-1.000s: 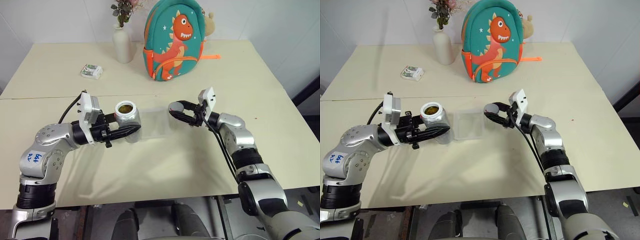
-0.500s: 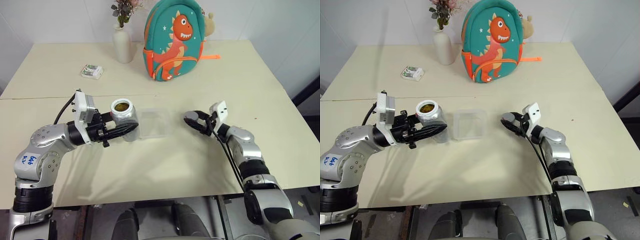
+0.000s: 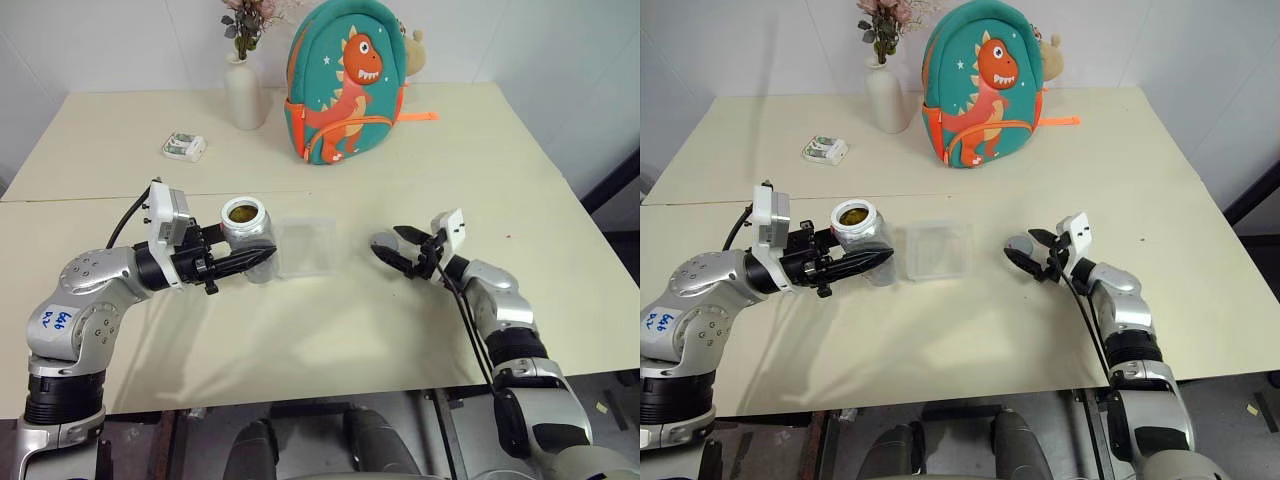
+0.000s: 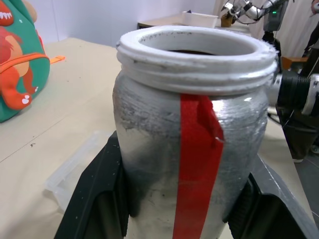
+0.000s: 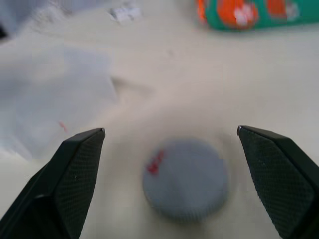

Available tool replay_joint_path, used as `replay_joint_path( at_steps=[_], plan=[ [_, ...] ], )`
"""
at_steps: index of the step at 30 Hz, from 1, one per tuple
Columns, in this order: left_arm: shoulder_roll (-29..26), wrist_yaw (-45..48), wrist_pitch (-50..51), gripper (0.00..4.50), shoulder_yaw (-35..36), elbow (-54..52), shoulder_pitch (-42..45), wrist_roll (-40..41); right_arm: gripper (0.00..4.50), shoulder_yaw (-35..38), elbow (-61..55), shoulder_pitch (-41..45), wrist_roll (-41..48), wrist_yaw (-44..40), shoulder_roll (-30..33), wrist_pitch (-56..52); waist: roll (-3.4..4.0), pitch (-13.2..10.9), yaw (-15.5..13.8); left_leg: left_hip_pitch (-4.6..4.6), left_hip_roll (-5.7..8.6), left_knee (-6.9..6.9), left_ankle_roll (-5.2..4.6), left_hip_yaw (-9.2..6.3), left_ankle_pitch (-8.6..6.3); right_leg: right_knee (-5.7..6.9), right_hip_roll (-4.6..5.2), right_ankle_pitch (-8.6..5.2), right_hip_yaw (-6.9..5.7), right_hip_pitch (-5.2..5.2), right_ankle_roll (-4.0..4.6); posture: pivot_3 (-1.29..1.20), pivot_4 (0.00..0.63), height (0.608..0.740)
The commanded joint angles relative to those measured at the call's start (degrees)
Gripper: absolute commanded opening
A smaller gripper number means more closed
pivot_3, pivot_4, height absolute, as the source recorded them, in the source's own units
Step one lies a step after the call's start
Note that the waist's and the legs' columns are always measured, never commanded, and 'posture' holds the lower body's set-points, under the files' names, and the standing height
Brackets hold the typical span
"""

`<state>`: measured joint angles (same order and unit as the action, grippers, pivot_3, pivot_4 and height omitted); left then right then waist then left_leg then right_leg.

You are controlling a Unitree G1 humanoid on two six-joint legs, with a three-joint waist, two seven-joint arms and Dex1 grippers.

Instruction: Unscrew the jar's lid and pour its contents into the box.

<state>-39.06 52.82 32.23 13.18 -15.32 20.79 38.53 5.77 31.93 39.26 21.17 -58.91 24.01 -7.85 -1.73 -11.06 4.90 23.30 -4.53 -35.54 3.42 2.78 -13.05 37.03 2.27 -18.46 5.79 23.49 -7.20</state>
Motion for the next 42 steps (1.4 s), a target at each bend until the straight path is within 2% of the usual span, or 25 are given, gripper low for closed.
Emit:
replay_joint_path(
  at_steps=[1, 9, 13, 19, 25, 29, 34, 37, 42],
  plan=[
    [-3.81, 0.1, 1.22, 1.97, 2.14, -1.91, -0.41, 0.27, 4.48, -0.29, -12.18, 2.57, 4.32, -6.7, 5.05, -6.37, 0.0, 0.0, -0.03, -0.01, 0.0, 0.02, 0.0, 0.0, 0.0, 0.0, 0.0, 0.0, 0.0, 0.01, 0.0, 0.0, 0.15, 0.74],
    [-7.75, -0.82, 1.69, 1.97, 1.72, -1.28, -0.41, -1.33, 4.48, -2.3, -28.69, 7.24, 9.87, -12.71, 11.11, -16.75, 0.0, 0.0, -0.1, -0.03, -0.04, 0.23, 0.03, 0.13, -0.03, -0.13, -0.04, -0.02, 0.08, 0.1, 0.03, 0.0, 0.15, 0.74],
    [-6.06, -8.59, 3.19, 1.97, 2.88, -2.06, 2.48, -2.22, 4.48, -1.86, -33.26, 7.69, 12.14, -11.72, 12.3, -20.78, -0.06, -0.01, -0.31, -0.01, -0.04, 0.29, 0.02, 0.16, -0.04, -0.18, -0.03, -0.03, 0.1, 0.14, 0.05, 0.0, 0.15, 0.74],
    [-7.21, -12.41, 5.23, 1.97, -1.71, -3.16, 4.95, -6.52, 4.48, -1.7, -35.13, 5.87, 12.81, -9.94, 12.15, -21.6, -0.13, -0.04, -0.35, -0.01, -0.03, 0.28, 0.01, 0.2, -0.06, -0.23, -0.02, -0.03, 0.13, 0.14, 0.04, 0.0, 0.15, 0.74],
    [-6.92, -10.91, -3.15, 1.97, -8.72, 0.45, 7.57, -15.68, 4.48, -1.86, -35.2, 3.29, 11.85, -9.28, 12.38, -20.59, -0.13, -0.05, -0.34, 0.0, -0.04, 0.32, 0.01, 0.26, -0.07, -0.26, -0.04, -0.03, 0.17, 0.18, 0.05, 0.0, 0.15, 0.74],
    [-6.76, -15.05, -15.19, 1.97, -15.92, 8.94, 12.46, -30.07, 4.48, -1.9, -35.67, 1.55, 11.76, -8.46, 12.29, -20.41, -0.13, -0.05, -0.48, -0.02, -0.04, 0.3, 0.01, 0.27, -0.07, -0.22, -0.05, -0.03, 0.19, 0.17, 0.04, 0.0, 0.15, 0.74],
    [-8.81, -26.78, -39.08, 1.97, -27.07, 20.31, 20.56, -56.72, 4.48, -1.55, -35.8, 0.0, 11.88, -6.35, 11.76, -20.44, -0.13, -0.05, -0.74, 0.0, -0.03, 0.29, 0.01, 0.36, -0.07, -0.3, -0.05, -0.01, 0.27, 0.18, 0.01, 0.0, 0.15, 0.74],
    [-7.85, -34.67, -45.64, 1.97, -29.85, 25.41, 25.58, -66.66, 4.48, -1.38, -35.15, -1.3, 11.46, -5.21, 11.63, -19.82, -0.13, -0.05, -1.12, 0.01, -0.04, 0.3, -0.03, 0.49, -0.09, -0.36, -0.05, 0.0, 0.39, 0.22, -0.01, 0.0, 0.15, 0.74],
    [-9.63, -47.71, -55.09, 1.97, -37.87, 30.35, 34.23, -88.81, 4.48, -1.24, -34.43, -3.52, 10.96, -3.41, 10.95, -18.9, -0.13, -0.05, -1.94, 0.01, -0.04, 0.31, -0.11, 0.76, -0.14, -0.49, -0.05, 0.02, 0.54, 0.26, -0.08, 0.0, 0.15, 0.74]
  ],
)
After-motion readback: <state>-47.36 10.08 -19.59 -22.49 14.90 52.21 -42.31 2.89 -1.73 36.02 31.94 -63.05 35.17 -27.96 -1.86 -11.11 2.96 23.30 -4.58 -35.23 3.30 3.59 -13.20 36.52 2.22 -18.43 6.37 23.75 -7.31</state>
